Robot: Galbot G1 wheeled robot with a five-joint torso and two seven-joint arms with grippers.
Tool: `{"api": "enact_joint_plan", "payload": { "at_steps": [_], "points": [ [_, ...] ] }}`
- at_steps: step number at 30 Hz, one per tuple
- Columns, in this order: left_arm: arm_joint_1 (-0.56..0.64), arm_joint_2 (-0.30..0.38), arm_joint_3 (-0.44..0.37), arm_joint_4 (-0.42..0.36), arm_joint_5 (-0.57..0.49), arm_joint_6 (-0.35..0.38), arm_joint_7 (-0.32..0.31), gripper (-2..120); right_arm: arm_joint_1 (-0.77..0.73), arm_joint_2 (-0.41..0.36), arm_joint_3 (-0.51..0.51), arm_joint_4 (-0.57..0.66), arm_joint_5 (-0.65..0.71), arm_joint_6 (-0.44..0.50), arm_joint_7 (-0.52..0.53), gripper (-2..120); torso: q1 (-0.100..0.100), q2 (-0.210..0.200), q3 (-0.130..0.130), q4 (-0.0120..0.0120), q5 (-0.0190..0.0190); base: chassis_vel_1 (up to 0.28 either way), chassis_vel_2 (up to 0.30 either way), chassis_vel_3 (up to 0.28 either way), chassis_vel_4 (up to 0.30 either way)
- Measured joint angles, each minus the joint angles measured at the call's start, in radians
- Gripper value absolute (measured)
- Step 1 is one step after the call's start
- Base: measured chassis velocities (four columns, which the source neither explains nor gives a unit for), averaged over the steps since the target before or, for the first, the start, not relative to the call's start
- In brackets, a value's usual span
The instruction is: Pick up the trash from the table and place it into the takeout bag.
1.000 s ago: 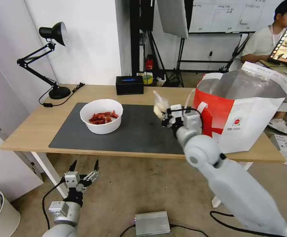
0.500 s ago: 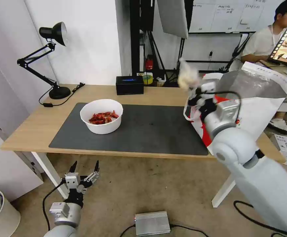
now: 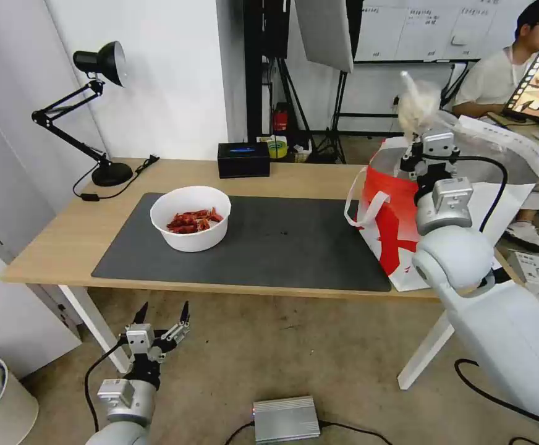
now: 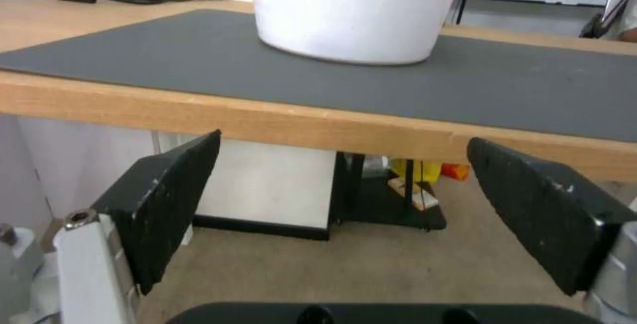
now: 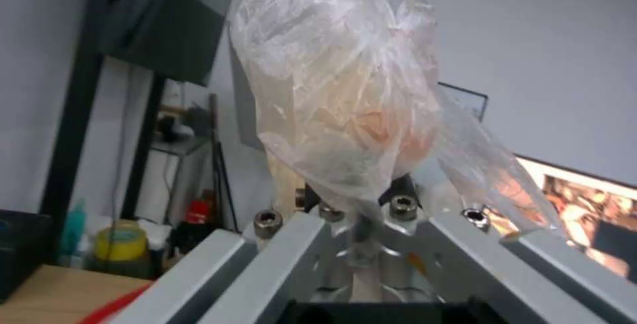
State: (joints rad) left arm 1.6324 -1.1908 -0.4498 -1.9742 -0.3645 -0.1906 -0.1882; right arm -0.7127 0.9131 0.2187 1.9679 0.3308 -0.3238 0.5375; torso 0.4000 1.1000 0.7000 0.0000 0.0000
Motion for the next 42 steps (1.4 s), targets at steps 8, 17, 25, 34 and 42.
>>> {"api": "enact_joint_plan", "payload": {
  "at_steps": [8,17,25,34,42],
  "points": [
    [-0.022,0.001,0.015,0.013,-0.001,-0.003,0.0,100,-0.004,0.013,0.005,-0.013,0.067,-0.028,0.048,0,0.0,0.0,0.0,0.0,0.0,0.0,0.0,0.0,0.0],
    [-0.032,0.001,0.024,0.021,-0.002,-0.003,0.001,100,-0.005,0.014,0.016,-0.016,0.137,-0.045,0.089,17,0.0,0.0,0.0,0.0,0.0,0.0,0.0,0.0,0.0],
    [-0.03,0.001,0.024,0.014,-0.002,-0.003,0.001,100,0.014,0.013,0.008,-0.012,0.172,-0.066,0.099,46,0.0,0.0,0.0,0.0,0.0,0.0,0.0,0.0,0.0],
    [-0.014,0.002,0.006,-0.001,-0.002,-0.003,0.001,100,0.014,-0.003,0.01,0.009,0.186,-0.077,0.103,76,0.0,0.0,0.0,0.0001,0.0,0.0,0.0,0.0,0.0],
    [-0.009,-0.001,0.009,-0.016,0.0,-0.001,0.001,100,-0.004,-0.032,0.023,0.027,0.214,-0.086,0.104,99,0.0,0.0,0.0,0.0,0.0,0.0,0.0,0.0,0.0]
  ]
}}
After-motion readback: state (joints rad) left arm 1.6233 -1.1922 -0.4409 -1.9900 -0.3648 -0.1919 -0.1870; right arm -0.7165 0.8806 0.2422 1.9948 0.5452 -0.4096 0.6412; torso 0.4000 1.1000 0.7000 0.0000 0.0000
